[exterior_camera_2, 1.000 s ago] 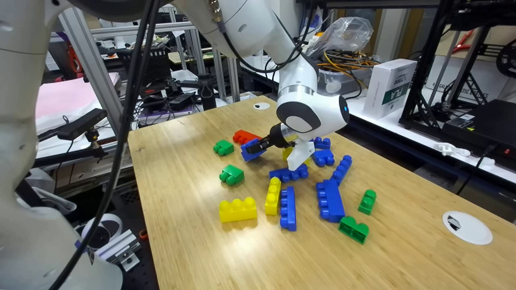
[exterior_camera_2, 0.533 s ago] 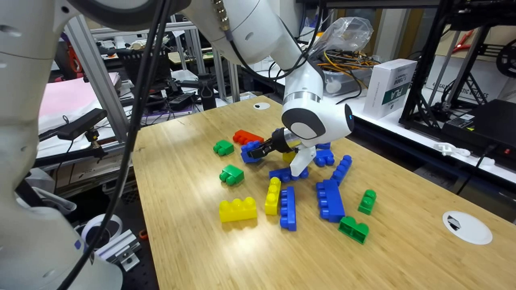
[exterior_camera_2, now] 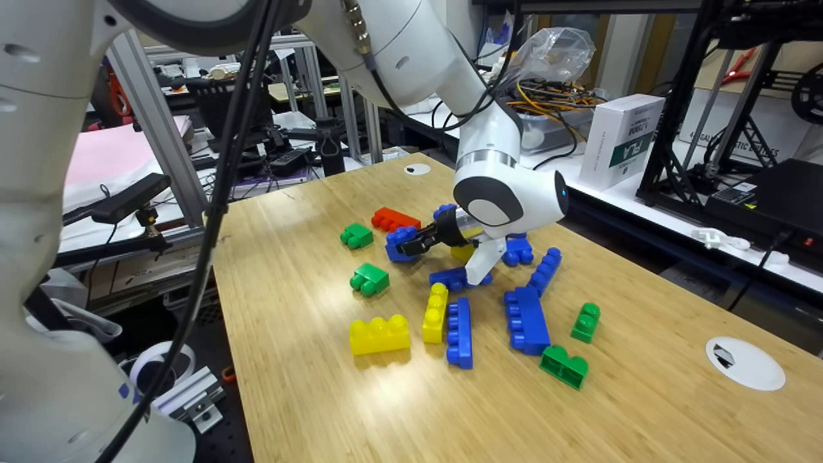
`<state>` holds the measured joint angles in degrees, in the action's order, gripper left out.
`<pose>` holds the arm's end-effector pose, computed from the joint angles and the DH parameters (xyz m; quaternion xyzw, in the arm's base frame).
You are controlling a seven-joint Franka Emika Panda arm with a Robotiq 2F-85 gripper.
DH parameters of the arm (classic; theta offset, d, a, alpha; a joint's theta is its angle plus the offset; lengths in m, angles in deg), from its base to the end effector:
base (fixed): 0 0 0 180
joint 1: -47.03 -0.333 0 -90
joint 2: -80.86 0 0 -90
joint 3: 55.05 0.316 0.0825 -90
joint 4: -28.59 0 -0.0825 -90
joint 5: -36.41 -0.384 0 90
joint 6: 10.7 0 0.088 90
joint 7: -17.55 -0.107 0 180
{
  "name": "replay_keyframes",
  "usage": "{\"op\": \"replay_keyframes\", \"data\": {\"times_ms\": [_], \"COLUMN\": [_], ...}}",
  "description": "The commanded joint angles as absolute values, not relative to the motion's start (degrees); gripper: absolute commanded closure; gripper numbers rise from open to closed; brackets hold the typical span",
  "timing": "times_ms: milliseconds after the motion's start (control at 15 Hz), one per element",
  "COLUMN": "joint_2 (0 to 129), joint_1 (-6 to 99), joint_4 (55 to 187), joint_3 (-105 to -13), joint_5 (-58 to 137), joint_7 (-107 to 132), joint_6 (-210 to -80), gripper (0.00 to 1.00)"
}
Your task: Flip the upside down blue block on the table.
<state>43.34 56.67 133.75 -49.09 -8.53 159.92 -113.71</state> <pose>0.5798 0.0212 0.1601 -0.4951 -0.7291 -0.2448 0.4041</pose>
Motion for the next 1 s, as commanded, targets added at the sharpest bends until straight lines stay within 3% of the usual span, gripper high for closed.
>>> {"op": "replay_keyframes", "data": {"times_ms": [0, 933], "joint_2": [42.9, 54.0], "joint_1": [56.5, 51.5], "joint_4": [132.8, 138.8], "joint_3": [-49.5, -49.6], "joint_5": [-9.0, -9.0], "joint_7": [160.9, 153.4], "joint_6": [-112.7, -124.3], "gripper": [0.02, 0.0]}}
